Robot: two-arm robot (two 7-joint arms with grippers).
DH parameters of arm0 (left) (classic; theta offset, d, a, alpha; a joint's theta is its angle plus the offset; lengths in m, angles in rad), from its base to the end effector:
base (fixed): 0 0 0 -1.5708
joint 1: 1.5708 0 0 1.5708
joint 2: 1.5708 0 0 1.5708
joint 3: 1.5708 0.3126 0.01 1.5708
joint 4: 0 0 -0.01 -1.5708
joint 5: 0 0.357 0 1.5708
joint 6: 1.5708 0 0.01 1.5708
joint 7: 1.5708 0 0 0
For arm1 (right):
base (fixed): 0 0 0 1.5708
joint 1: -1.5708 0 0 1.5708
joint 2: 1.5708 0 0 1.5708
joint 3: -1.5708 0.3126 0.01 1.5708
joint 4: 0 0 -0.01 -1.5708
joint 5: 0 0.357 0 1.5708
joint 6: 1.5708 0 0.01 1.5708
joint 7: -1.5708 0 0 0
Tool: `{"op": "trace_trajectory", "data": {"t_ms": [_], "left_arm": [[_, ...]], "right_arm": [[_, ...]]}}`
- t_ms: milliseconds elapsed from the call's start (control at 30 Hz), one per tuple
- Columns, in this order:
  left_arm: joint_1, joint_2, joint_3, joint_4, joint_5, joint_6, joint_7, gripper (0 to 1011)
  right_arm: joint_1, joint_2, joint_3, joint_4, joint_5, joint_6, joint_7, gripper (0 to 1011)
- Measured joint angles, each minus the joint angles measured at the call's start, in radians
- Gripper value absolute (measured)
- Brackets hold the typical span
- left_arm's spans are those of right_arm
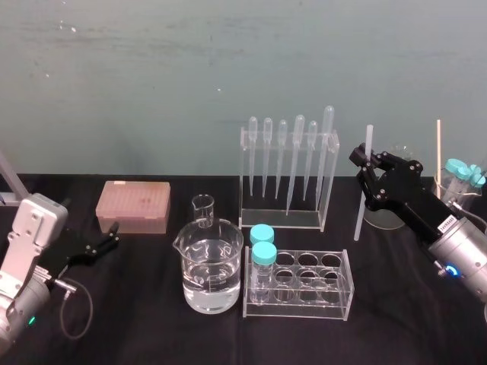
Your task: Pick up the stirring rod with one hand, then place it down.
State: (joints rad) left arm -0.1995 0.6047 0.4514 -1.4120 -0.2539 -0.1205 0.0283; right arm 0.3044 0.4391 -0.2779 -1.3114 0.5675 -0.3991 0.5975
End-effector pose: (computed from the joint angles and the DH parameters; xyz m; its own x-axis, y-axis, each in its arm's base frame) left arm 0.4073 0.0828 -0.3297 0.2923 0.8803 0.3738 -0.9553 0.2873 0.0703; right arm 0.4573 -0.0875 -0.2916 0.6313 -0.7646 0.1297 0.7020 0.6345 0.3236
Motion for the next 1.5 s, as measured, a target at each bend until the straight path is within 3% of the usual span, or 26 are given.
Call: {"op": "trace_trajectory", "data": {"t_ms": [1500], "left_arm": [[0.000, 0.000, 0.000, 0.000, 0.000, 0.000, 0.000, 1000]], "right_arm": [[0.000, 0.000, 0.000, 0.000, 0.000, 0.000, 0.000, 75]]}}
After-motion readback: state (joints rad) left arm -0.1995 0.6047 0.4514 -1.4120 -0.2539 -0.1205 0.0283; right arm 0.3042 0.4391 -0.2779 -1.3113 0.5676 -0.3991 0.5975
